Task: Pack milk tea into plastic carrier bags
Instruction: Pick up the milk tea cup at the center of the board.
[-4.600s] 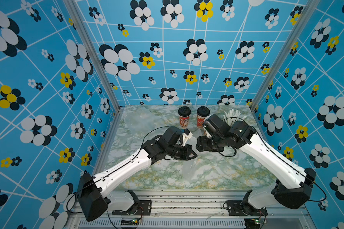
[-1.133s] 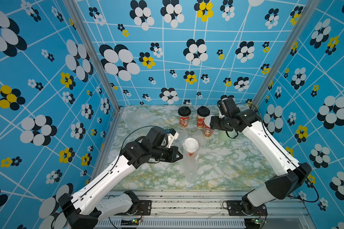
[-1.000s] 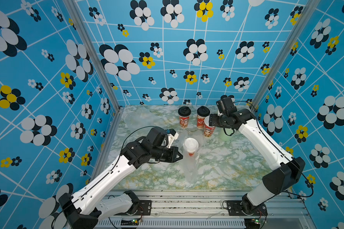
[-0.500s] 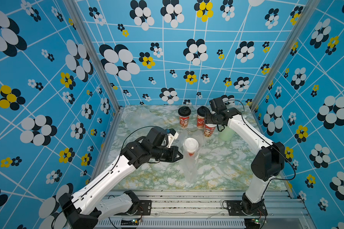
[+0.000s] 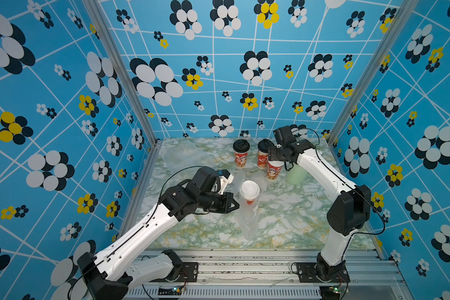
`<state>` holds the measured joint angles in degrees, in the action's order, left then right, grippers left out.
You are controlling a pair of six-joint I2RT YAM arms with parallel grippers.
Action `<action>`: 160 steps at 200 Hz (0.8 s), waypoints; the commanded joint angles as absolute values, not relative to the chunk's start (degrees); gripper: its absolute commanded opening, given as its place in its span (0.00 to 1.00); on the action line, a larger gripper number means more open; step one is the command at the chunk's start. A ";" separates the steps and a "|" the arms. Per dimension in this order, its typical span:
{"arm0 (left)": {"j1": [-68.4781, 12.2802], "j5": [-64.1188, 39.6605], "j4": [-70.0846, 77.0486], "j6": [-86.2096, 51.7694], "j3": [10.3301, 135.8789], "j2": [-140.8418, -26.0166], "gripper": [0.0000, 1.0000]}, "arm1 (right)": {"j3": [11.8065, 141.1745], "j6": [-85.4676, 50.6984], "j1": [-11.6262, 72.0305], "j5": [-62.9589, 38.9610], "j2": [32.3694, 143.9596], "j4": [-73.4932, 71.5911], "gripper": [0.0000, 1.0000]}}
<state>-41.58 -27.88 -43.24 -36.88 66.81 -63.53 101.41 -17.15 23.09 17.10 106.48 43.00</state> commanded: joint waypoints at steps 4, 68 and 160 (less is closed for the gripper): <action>-41.27 -28.20 -42.71 -37.36 66.17 -62.33 0.01 | 102.93 -16.38 22.76 18.32 108.41 45.00 0.78; -41.30 -28.04 -42.79 -37.66 66.14 -62.22 0.01 | 102.32 -16.32 22.79 17.92 109.43 44.77 0.76; -41.23 -27.66 -42.89 -37.74 66.16 -61.96 0.01 | 101.09 -16.34 22.76 17.75 109.93 45.41 0.78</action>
<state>-41.58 -27.88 -43.24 -37.08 66.81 -63.46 101.54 -17.10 23.09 17.32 108.77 43.05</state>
